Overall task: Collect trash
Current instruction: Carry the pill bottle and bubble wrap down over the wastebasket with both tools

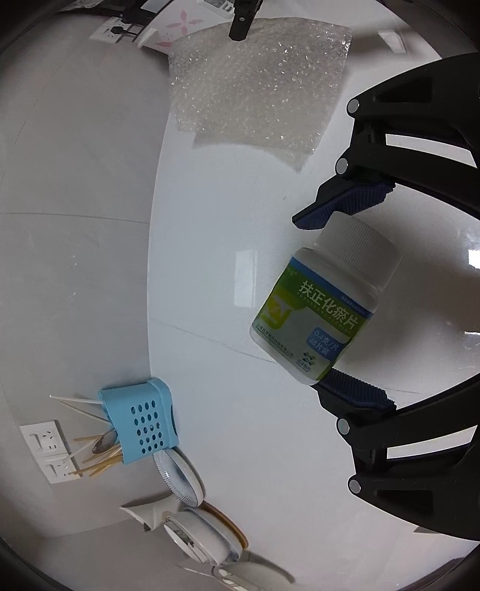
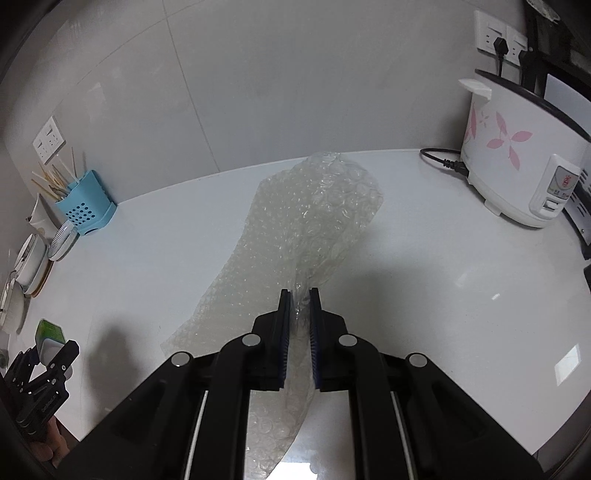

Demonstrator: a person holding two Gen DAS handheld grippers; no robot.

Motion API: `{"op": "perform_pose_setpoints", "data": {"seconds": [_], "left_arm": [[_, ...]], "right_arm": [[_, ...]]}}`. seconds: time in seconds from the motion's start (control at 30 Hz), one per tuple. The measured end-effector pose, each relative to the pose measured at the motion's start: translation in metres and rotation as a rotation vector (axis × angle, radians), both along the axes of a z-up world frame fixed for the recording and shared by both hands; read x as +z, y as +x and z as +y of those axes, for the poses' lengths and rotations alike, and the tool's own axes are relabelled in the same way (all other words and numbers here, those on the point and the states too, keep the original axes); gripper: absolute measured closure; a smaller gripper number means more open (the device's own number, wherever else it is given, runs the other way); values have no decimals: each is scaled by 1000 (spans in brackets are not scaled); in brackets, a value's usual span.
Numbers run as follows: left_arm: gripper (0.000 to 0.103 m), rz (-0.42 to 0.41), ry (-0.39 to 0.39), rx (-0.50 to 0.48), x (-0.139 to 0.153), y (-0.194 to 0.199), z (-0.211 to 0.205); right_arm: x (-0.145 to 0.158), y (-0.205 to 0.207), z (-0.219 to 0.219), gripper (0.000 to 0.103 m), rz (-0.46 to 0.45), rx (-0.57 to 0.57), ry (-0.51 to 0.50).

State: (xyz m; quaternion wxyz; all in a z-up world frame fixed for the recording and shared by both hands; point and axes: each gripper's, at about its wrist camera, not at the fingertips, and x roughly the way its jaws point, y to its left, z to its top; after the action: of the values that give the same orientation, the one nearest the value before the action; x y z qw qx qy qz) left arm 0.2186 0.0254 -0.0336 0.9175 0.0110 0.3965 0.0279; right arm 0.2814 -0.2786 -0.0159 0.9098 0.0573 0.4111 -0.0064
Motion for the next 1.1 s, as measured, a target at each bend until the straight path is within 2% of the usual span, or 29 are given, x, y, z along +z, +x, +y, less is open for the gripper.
{"op": "perform_pose_setpoints", "data": {"seconds": [0.33,0.73,1.1], "left_arm": [[30,-38,-9,-18,23,-73,-25],[30,-124,-12,-27,58,-178,-48],[30,-169,-28,-61,50,-254,-64]], "right_arm": [[26,-86,-6,94,-84,20,-39],[56,-200,-1,94,-220,83,-76],[51,-314,16,94,-333,181,-104]]}}
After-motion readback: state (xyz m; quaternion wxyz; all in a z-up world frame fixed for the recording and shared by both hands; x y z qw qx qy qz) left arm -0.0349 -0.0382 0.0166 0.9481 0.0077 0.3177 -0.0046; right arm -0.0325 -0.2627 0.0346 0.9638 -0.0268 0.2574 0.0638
